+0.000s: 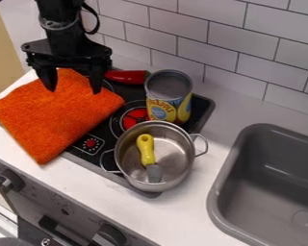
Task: Wipe the burner
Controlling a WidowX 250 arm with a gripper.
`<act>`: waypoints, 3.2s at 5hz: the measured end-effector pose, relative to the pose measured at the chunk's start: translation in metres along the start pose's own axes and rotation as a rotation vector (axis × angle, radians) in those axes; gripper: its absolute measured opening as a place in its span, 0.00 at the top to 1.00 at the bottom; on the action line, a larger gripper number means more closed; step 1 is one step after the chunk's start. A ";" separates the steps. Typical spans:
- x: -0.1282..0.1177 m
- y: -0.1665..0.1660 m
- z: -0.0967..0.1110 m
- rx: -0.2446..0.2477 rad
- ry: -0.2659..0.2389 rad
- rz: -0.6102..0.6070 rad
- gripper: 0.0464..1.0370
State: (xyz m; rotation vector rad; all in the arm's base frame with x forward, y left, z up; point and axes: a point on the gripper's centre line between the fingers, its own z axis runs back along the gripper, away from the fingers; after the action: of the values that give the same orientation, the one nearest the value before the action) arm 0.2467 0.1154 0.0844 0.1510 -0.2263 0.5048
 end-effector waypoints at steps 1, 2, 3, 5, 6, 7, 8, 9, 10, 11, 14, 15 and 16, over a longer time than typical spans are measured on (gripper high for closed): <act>-0.006 0.000 -0.006 0.003 0.026 -0.004 0.04; -0.012 0.020 -0.012 0.014 0.025 -0.028 0.04; -0.003 0.040 -0.018 0.018 0.015 -0.062 0.09; 0.001 0.050 -0.060 -0.030 0.056 -0.263 0.66; 0.000 0.050 -0.071 -0.080 0.070 -0.346 0.88; -0.002 0.049 -0.078 -0.091 0.095 -0.378 0.99; 0.001 0.044 -0.079 -0.089 0.089 -0.364 0.99; 0.008 0.038 -0.080 -0.098 0.088 -0.328 0.99; 0.014 0.028 -0.078 -0.121 0.084 -0.306 0.99; 0.019 0.013 -0.077 -0.127 0.083 -0.276 0.99; 0.027 -0.006 -0.073 -0.154 0.091 -0.168 0.99; 0.028 -0.010 -0.072 -0.162 0.088 -0.158 0.98; 0.033 -0.010 -0.069 -0.159 0.086 -0.135 0.85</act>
State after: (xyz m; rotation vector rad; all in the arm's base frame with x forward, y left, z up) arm 0.2922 0.1358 0.0250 -0.0103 -0.1703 0.3569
